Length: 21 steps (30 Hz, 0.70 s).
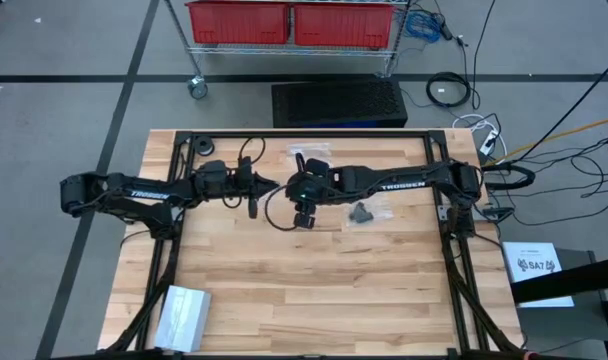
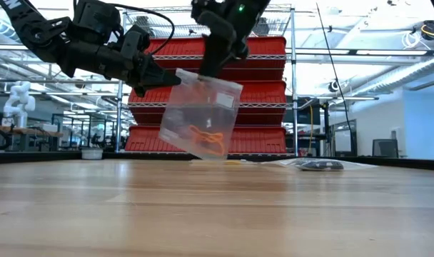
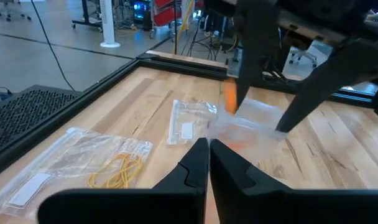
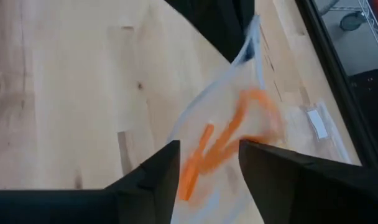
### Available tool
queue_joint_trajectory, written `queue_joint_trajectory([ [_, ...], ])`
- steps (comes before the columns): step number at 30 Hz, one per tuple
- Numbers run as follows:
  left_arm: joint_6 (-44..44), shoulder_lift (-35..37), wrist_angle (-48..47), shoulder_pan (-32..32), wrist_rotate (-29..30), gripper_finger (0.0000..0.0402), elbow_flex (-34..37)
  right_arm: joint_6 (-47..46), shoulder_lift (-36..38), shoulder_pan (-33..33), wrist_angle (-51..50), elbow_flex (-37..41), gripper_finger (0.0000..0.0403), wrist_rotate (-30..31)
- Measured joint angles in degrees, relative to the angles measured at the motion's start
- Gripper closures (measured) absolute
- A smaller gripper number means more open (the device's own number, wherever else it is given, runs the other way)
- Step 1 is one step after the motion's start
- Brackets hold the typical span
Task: Sort rubber bands
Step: Put the left orange rubber band into the transparent zip bag, then close the left transparent zip bag
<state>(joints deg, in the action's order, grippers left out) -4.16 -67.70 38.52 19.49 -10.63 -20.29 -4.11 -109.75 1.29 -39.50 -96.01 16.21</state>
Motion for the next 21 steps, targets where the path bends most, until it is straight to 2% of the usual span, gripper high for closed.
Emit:
queue_joint_trajectory([
  [6,0.0,0.0,0.0,0.0,0.6,0.0379,0.0,-1.2,1.5,-1.1,-2.6,0.0,0.025,0.8],
  [12,0.0,0.0,0.0,0.0,0.6,0.0378,0.0,-2.2,1.8,-2.3,-7.7,0.0,0.027,5.7],
  [18,0.4,0.0,-0.8,0.0,3.5,0.039,0.0,-10.3,4.2,-4.3,-20.6,0.0,0.0277,4.9],
  [21,0.6,0.0,-1.6,0.0,4.5,0.0397,0.0,-13.6,5.6,-7.1,-22.6,2.8,0.0291,7.4],
])
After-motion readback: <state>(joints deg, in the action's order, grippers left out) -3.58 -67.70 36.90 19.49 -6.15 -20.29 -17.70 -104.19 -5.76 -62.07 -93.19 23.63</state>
